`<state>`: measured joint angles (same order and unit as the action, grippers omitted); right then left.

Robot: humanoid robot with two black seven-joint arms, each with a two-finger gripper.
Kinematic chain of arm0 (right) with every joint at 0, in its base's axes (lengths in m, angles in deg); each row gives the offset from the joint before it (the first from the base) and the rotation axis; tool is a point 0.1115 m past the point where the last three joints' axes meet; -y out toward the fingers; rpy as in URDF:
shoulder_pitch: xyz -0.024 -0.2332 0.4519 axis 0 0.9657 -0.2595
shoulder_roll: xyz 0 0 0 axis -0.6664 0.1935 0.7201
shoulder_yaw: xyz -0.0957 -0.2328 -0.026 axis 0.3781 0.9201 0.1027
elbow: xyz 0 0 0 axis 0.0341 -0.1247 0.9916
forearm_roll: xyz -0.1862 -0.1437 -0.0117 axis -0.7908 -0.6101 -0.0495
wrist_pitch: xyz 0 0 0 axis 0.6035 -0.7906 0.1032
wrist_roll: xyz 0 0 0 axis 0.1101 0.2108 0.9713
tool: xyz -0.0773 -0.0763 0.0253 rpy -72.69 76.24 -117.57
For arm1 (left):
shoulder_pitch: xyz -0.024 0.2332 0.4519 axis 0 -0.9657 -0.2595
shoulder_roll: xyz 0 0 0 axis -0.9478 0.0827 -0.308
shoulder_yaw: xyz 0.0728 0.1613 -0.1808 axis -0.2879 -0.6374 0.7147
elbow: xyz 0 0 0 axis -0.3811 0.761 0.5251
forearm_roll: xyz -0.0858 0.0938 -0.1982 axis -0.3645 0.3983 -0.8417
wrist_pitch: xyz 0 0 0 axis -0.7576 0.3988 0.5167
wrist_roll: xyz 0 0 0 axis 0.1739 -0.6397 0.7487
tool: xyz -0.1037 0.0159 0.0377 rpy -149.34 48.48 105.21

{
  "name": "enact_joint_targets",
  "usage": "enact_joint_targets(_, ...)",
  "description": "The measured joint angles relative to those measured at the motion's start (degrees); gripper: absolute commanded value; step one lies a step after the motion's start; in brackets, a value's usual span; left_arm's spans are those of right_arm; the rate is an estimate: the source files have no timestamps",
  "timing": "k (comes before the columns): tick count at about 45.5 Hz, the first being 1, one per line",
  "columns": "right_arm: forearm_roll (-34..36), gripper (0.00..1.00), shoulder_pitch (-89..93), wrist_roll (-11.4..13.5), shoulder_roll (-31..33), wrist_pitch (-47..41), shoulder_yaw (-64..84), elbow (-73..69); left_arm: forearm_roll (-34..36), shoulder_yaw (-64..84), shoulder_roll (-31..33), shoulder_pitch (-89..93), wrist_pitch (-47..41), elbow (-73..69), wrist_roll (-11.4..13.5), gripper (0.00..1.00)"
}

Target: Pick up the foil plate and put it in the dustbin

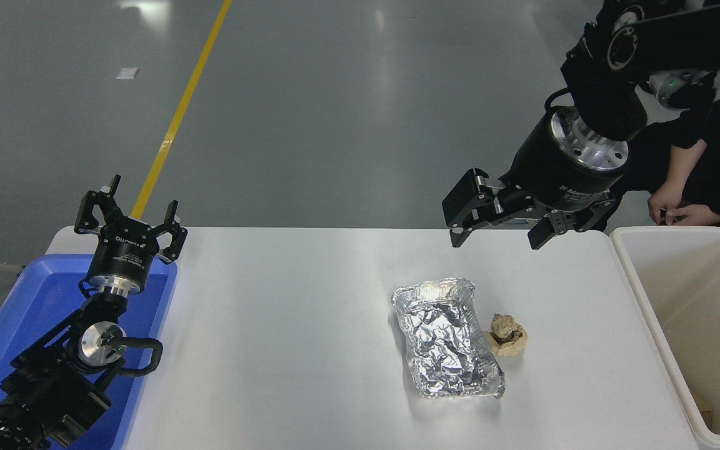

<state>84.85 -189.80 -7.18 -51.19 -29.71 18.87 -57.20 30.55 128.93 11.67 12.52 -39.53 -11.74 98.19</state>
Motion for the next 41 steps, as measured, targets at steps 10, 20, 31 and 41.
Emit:
enact_joint_targets(10, 0.0, 1.0, 0.0, 0.0, -0.01, 0.0, -0.07, 0.0, 0.0, 0.0, 0.0, 0.0, 0.0, 0.0, 0.0, 0.98)
enact_joint_targets(20, 0.02, 1.0, 0.29, 0.0, 0.11, 0.0, -0.09, -0.01, 0.0, 0.0, 0.0, 0.0, 0.0, 0.0, 0.0, 0.98)
enact_joint_targets(31, 0.02, 1.0, 0.69, 0.0, 0.17, 0.0, -0.11, 0.0, 0.0, 0.0, 0.0, 0.0, 0.0, 0.0, 0.01, 0.98)
enact_joint_targets(41, 0.05, 1.0, 1.38, 0.0, 0.26, 0.09, -0.05, 0.09, 0.0, 0.0, 0.0, 0.0, 0.01, 0.0, 0.01, 0.98)
